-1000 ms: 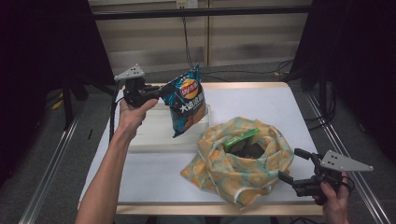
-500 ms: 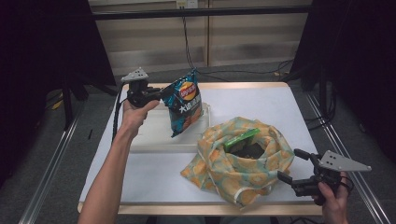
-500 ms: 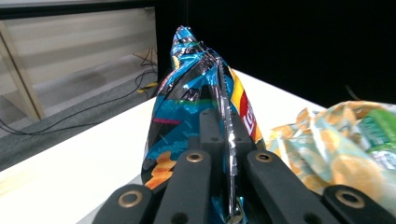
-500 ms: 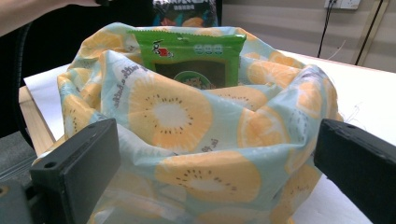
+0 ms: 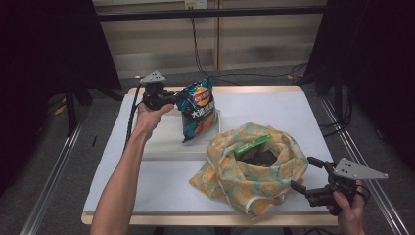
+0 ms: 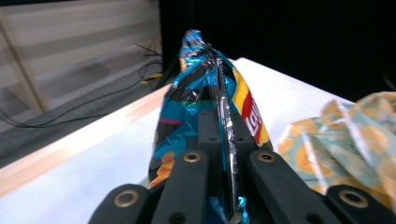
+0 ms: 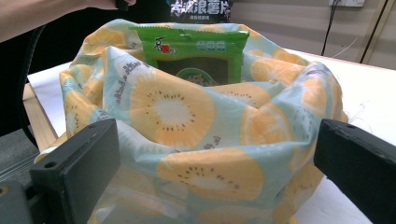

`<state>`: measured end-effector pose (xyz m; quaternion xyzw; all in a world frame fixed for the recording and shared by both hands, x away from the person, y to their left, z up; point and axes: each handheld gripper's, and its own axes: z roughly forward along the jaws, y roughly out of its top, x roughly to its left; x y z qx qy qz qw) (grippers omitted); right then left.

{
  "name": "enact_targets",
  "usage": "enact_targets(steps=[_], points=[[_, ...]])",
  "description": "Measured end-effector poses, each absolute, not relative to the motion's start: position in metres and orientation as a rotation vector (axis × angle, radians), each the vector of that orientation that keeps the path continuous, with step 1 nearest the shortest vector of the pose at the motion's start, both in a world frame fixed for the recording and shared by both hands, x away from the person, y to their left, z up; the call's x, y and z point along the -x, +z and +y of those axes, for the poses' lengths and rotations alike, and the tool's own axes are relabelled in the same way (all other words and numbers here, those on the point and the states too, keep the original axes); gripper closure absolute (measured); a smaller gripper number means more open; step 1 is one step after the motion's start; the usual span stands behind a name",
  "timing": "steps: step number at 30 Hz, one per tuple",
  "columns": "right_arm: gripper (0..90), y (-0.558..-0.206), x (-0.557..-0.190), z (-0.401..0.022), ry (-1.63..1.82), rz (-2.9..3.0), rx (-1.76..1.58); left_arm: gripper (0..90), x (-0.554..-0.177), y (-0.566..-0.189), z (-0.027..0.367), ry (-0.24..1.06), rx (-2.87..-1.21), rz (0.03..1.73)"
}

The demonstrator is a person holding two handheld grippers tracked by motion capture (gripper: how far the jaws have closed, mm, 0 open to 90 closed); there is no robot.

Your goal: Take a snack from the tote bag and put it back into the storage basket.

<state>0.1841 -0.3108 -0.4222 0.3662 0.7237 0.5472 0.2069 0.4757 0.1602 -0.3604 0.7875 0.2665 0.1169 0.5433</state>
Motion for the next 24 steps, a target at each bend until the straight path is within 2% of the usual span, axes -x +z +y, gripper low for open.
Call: enact_targets(steps=[9,10,15,16,18,20,22,24], points=[[0.1,-0.423,-0.185,-0.311,1.526,2.026,-1.022,79.7,-0.492,-0.362,0.160,0.285,-1.852,0.707],[0.0,-0.423,-0.185,-0.311,1.533,2.023,-1.026,70.2,-0.495,-0.366,0.158,0.285,-1.854,0.736],[0.0,-0.424,-0.185,-0.311,1.527,2.037,-1.026,64.2,-0.500,-0.374,0.157,0.255,-1.832,0.756],[0.0,-0.424,-0.185,-0.311,1.529,2.038,-1.020,60.5,-0.501,-0.374,0.158,0.253,-1.827,0.773],[0.0,-0.424,-0.185,-0.310,1.527,2.043,-1.020,43.9,-0.504,-0.376,0.159,0.249,-1.825,0.810],[0.0,-0.425,-0.185,-0.310,1.525,2.048,-1.016,33.2,-0.506,-0.379,0.160,0.256,-1.835,0.836],[0.0,-0.425,-0.185,-0.310,1.525,2.048,-1.018,31.4,-0.508,-0.381,0.163,0.255,-1.835,0.857],[0.0,-0.425,-0.185,-0.311,1.525,2.045,-1.021,25.0,-0.509,-0.381,0.164,0.272,-1.827,0.865]])
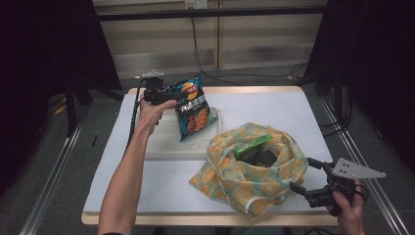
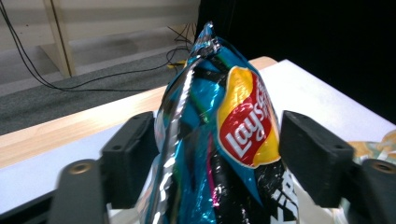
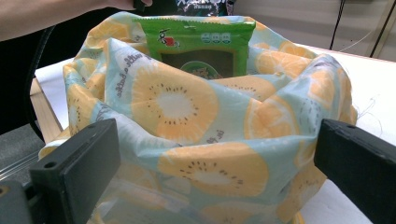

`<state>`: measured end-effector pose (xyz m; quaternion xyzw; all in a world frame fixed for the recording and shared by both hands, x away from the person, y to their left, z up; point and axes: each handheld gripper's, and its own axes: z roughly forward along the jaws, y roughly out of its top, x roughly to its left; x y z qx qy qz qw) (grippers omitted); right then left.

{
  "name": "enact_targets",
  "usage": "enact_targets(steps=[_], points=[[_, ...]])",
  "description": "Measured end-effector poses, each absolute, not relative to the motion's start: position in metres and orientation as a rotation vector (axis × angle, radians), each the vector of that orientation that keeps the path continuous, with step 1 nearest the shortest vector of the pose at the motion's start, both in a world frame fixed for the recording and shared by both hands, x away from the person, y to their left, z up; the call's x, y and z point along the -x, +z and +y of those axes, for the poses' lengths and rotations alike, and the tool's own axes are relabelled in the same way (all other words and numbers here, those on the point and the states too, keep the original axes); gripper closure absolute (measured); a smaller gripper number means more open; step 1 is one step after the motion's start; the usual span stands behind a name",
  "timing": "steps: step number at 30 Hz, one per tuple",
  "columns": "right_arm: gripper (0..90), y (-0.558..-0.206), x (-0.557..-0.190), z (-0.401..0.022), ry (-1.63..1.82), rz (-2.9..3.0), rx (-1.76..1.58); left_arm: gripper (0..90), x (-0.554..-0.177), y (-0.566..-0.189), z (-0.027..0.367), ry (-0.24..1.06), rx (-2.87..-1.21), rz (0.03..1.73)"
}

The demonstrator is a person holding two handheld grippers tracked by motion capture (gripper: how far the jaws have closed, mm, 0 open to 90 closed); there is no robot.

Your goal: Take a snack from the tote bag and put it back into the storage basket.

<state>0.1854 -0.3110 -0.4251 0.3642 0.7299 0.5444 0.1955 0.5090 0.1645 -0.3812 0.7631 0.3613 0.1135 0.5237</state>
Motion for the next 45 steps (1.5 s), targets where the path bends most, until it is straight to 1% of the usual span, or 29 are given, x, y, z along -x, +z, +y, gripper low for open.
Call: enact_targets(steps=[1,2,4,5,9,10,12,13,14,18,20,21,22,23,25,26,27,30,32,35,38,41,42,43,44,45], points=[[0.0,-0.425,-0.185,-0.311,1.526,2.045,-1.021,22.2,-0.509,-0.380,0.165,0.287,-1.820,0.874],[0.0,-0.425,-0.186,-0.311,1.527,2.046,-1.015,21.3,-0.509,-0.380,0.166,0.297,-1.811,0.875],[0.0,-0.425,-0.186,-0.310,1.525,2.052,-1.013,20.7,-0.510,-0.378,0.168,0.303,-1.797,0.880],[0.0,-0.425,-0.185,-0.310,1.529,2.053,-1.015,20.1,-0.510,-0.375,0.171,0.326,-1.770,0.890],[0.0,-0.426,-0.186,-0.310,1.527,2.058,-1.012,19.3,-0.509,-0.372,0.179,0.335,-1.760,0.902],[0.0,-0.426,-0.186,-0.310,1.527,2.059,-1.012,19.3,-0.507,-0.371,0.179,0.329,-1.760,0.901],[0.0,-0.426,-0.186,-0.310,1.527,2.060,-1.017,22.5,-0.506,-0.369,0.180,0.324,-1.756,0.899],[0.0,-0.426,-0.186,-0.310,1.523,2.059,-1.018,22.8,-0.504,-0.368,0.180,0.331,-1.751,0.889],[0.0,-0.426,-0.186,-0.310,1.526,2.059,-1.016,23.0,-0.503,-0.365,0.180,0.365,-1.756,0.898],[0.0,-0.426,-0.186,-0.309,1.523,2.060,-1.013,25.1,-0.496,-0.355,0.186,0.367,-1.700,0.885],[0.0,-0.426,-0.186,-0.309,1.526,2.059,-1.020,31.3,-0.490,-0.352,0.186,0.377,-1.710,0.864],[0.0,-0.426,-0.186,-0.309,1.525,2.059,-1.019,36.9,-0.484,-0.352,0.185,0.357,-1.714,0.830],[0.0,-0.426,-0.186,-0.309,1.523,2.059,-1.016,44.3,-0.484,-0.352,0.185,0.357,-1.714,0.830],[0.0,-0.426,-0.185,-0.309,1.528,2.057,-1.010,57.9,-0.471,-0.351,0.183,0.317,-1.681,0.745],[0.0,-0.425,-0.185,-0.309,1.527,2.058,-1.007,74.8,-0.465,-0.351,0.179,0.315,-1.708,0.727],[0.0,-0.425,-0.185,-0.308,1.527,2.058,-1.008,85.7,-0.458,-0.353,0.175,0.286,-1.741,0.685],[0.0,-0.426,-0.185,-0.308,1.526,2.061,-1.007,90.0,-0.450,-0.358,0.173,0.236,-1.763,0.656],[0.0,-0.425,-0.184,-0.307,1.524,2.060,-1.011,90.0,-0.444,-0.367,0.176,0.211,-1.785,0.655],[0.1,-0.425,-0.185,-0.306,1.522,2.059,-1.009,90.0,-0.439,-0.380,0.178,0.191,-1.818,0.670],[0.0,-0.426,-0.186,-0.306,1.519,2.062,-1.011,90.0,-0.429,-0.401,0.177,0.127,-1.866,0.665],[0.0,-0.426,-0.186,-0.306,1.518,2.061,-1.017,90.0,-0.426,-0.410,0.174,0.127,-1.904,0.669],[0.0,-0.426,-0.186,-0.306,1.512,2.064,-1.019,90.0,-0.423,-0.425,0.169,0.072,-1.945,0.674],[0.0,-0.426,-0.186,-0.305,1.513,2.065,-1.020,90.0,-0.422,-0.431,0.166,0.073,-1.983,0.678],[0.0,-0.426,-0.186,-0.305,1.513,2.065,-1.020,90.0,-0.422,-0.431,0.166,0.073,-1.983,0.678],[0.0,-0.426,-0.186,-0.305,1.513,2.066,-1.020,90.0,-0.422,-0.436,0.162,0.069,-2.030,0.669],[0.0,-0.426,-0.186,-0.305,1.513,2.066,-1.020,90.0,-0.422,-0.436,0.162,0.069,-2.030,0.669]])
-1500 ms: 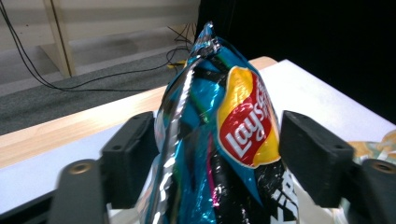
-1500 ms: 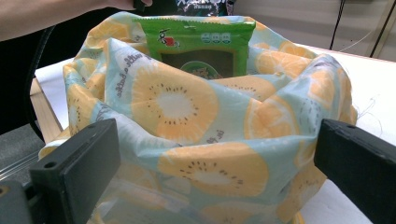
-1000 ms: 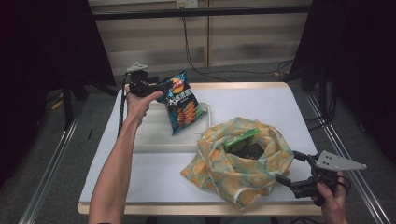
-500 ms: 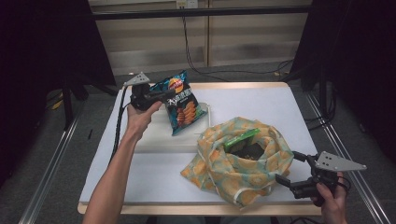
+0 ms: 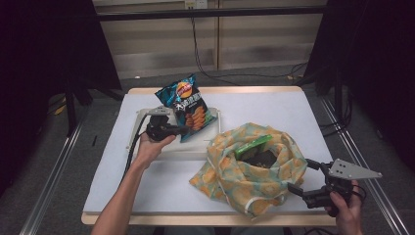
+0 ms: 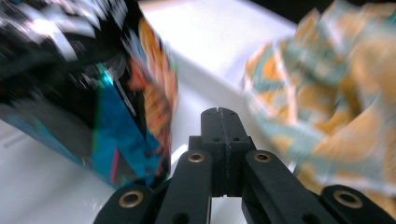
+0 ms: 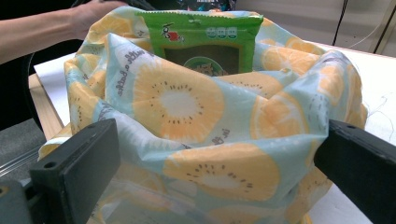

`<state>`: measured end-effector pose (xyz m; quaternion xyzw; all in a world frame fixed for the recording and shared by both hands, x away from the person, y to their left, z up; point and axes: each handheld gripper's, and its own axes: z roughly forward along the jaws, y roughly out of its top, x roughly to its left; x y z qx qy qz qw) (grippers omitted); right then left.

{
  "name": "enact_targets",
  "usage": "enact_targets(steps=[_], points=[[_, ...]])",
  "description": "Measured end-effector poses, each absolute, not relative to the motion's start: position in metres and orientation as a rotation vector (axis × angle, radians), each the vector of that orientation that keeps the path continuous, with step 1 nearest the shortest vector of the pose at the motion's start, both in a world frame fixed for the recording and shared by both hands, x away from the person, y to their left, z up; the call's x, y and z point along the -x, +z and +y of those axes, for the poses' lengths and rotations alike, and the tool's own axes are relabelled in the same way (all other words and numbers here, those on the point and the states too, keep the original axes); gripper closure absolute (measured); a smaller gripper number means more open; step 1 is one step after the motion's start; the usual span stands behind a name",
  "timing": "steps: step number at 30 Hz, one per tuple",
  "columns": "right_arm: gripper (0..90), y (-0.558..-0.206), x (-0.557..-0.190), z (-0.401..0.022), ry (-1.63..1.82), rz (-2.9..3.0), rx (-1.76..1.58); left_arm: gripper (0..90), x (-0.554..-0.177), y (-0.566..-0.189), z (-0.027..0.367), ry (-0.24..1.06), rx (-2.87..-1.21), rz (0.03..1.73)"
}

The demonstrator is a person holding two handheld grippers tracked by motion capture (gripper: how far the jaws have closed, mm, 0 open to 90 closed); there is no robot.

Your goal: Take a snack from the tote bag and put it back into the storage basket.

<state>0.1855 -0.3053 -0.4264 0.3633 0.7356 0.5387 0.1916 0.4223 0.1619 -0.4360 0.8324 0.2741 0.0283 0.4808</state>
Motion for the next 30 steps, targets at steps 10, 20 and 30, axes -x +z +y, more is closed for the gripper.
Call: enact_targets(steps=[10,20,30], points=[[0.0,-0.426,-0.188,-0.302,1.514,2.072,-1.013,90.0,-0.441,-0.458,0.163,0.025,-2.108,0.745],[0.0,-0.427,-0.187,-0.304,1.512,2.088,-1.025,90.0,-0.459,-0.457,0.167,0.048,-2.185,0.858],[0.0,-0.428,-0.188,-0.304,1.511,2.097,-1.029,90.0,-0.477,-0.460,0.170,0.042,-2.195,0.937]])
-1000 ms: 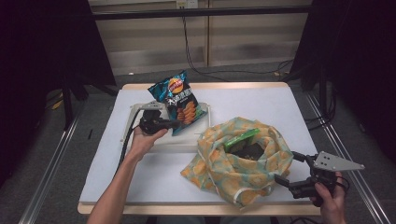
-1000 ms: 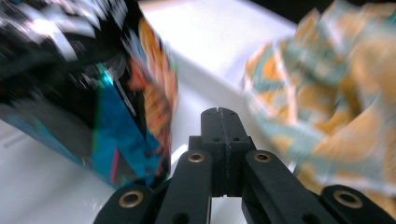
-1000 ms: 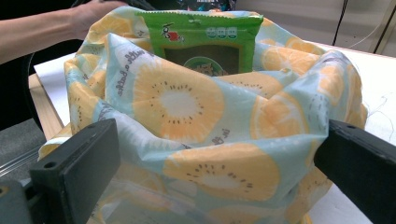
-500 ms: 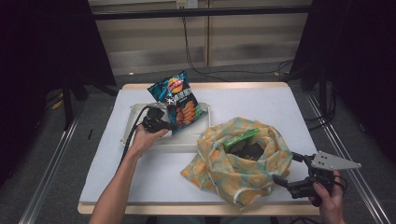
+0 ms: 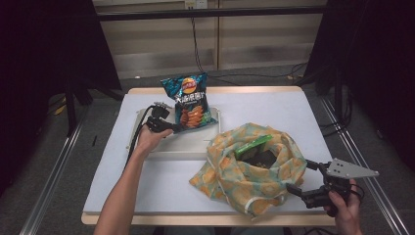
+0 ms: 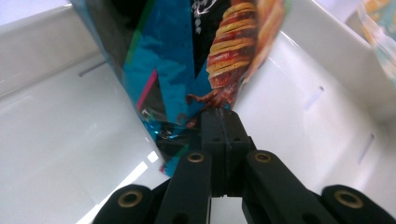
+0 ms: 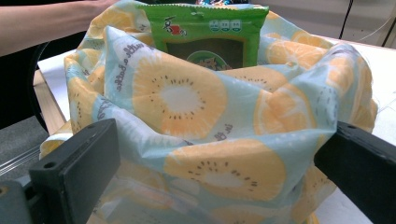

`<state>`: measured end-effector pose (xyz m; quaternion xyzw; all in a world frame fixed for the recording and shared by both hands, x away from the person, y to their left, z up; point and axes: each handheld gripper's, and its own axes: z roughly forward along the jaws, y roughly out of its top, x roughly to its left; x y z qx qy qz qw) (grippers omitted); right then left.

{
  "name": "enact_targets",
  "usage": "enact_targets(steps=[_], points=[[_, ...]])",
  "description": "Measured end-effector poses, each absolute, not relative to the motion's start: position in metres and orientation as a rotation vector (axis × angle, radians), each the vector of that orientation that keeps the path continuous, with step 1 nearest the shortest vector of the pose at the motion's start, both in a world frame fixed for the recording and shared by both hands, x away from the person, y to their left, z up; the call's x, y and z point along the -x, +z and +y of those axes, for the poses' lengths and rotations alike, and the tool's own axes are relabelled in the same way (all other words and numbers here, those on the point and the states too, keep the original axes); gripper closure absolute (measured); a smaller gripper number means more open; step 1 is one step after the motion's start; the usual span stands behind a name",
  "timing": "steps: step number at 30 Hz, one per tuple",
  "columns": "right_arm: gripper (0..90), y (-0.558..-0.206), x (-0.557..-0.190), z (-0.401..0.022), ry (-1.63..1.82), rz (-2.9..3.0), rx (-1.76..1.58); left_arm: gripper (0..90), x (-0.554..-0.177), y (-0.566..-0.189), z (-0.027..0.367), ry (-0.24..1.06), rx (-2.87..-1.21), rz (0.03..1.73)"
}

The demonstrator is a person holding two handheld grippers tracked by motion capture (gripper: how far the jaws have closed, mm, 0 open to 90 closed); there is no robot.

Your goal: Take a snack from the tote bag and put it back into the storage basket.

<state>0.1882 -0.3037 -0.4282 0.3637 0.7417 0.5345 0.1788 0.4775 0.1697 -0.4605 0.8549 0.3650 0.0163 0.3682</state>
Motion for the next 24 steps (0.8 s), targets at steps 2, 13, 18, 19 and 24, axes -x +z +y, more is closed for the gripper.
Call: enact_targets(steps=[2,13,18,19,24], points=[[0.0,-0.428,-0.188,-0.304,1.511,2.096,-1.031,90.0,-0.481,-0.464,0.169,0.025,-2.189,0.938],[0.0,-0.429,-0.187,-0.305,1.511,2.100,-1.023,89.7,-0.497,-0.468,0.150,0.044,-2.194,0.980],[0.0,-0.430,-0.188,-0.306,1.510,2.096,-1.030,87.2,-0.498,-0.470,0.147,0.053,-2.186,0.978],[0.0,-0.430,-0.188,-0.306,1.510,2.097,-1.031,85.8,-0.497,-0.471,0.146,0.062,-2.173,0.983],[0.0,-0.429,-0.186,-0.306,1.508,2.095,-1.032,84.5,-0.493,-0.469,0.146,0.058,-2.183,0.947]])
